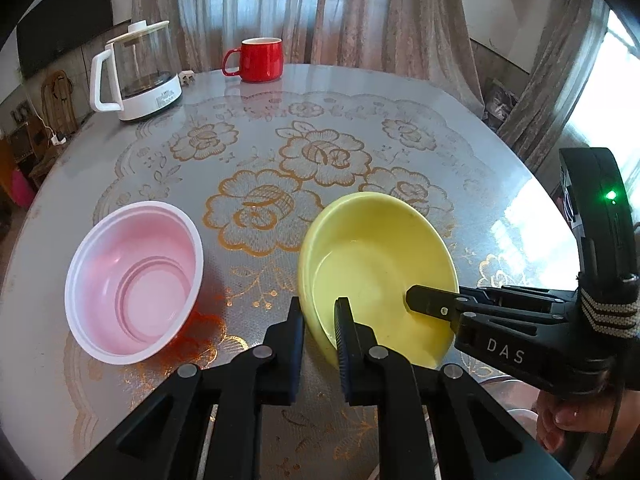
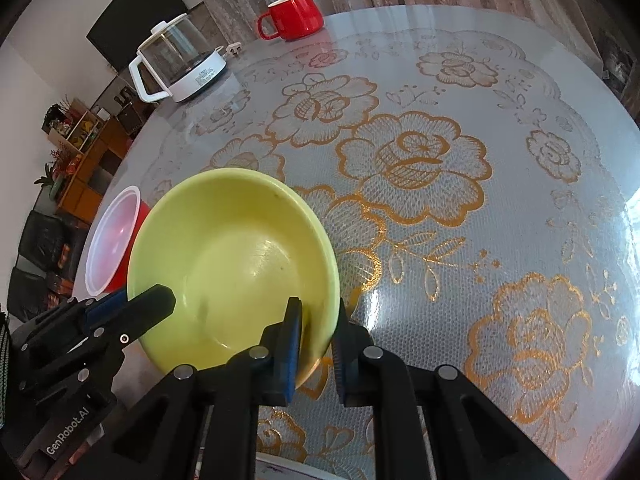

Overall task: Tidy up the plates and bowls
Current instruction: 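Lift the yellow bowl with both grippers toward the steel bowl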

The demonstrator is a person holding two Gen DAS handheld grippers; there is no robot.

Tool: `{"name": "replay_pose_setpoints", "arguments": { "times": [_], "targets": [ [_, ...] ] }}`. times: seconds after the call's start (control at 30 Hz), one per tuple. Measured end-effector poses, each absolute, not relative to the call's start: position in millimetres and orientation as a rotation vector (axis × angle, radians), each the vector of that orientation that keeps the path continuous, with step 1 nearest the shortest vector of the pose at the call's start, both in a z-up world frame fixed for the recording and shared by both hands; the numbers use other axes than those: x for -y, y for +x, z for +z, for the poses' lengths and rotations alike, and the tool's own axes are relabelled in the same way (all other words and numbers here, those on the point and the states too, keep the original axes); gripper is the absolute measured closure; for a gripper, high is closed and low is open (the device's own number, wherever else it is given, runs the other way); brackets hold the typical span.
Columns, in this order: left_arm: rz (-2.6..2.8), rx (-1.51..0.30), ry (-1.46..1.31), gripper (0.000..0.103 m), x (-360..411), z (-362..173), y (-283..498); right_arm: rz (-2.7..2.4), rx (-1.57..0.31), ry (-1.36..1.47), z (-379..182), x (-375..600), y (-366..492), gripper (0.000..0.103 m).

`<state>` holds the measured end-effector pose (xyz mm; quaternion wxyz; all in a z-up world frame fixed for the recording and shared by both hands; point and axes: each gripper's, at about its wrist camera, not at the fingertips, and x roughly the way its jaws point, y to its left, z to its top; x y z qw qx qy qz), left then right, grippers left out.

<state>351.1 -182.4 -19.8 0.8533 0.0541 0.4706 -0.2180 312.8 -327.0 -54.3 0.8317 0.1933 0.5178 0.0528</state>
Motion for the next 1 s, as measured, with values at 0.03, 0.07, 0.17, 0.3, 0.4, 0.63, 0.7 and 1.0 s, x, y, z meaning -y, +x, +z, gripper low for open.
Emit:
{"name": "replay_pose_setpoints", "arguments": {
  "times": [0.03,0.07,0.17,0.3,0.4,0.63,0.7,1.0],
  "targets": [
    [-0.46,-0.988,0.111,0.088,182,-19,350,0.111,-1.095,0.412,-53,328,311,0.09],
    [-0.463,-0.984,0.109,0.088,181,-17,348,0.11,-1.092,0.411,-51,327,309,0.09],
    [-0.469,-0.976,0.097,0.088,178,-12,342,0.108,-1.08,0.413,-45,326,303,0.09],
    [-0.475,-0.968,0.071,0.088,171,-7,334,0.107,-1.057,0.422,-36,324,293,0.09],
    [-0.47,-0.959,0.052,0.088,161,-1,325,0.117,-1.037,0.428,-28,319,285,0.09],
    [-0.47,-0.932,0.025,0.088,144,11,306,0.137,-1.02,0.402,-16,302,268,0.09],
    [-0.471,-0.926,0.011,0.088,138,14,301,0.145,-1.009,0.405,-11,297,261,0.09],
    [-0.475,-0.845,-0.064,0.088,104,35,256,0.198,-0.948,0.409,13,275,228,0.09]
  ]
}}
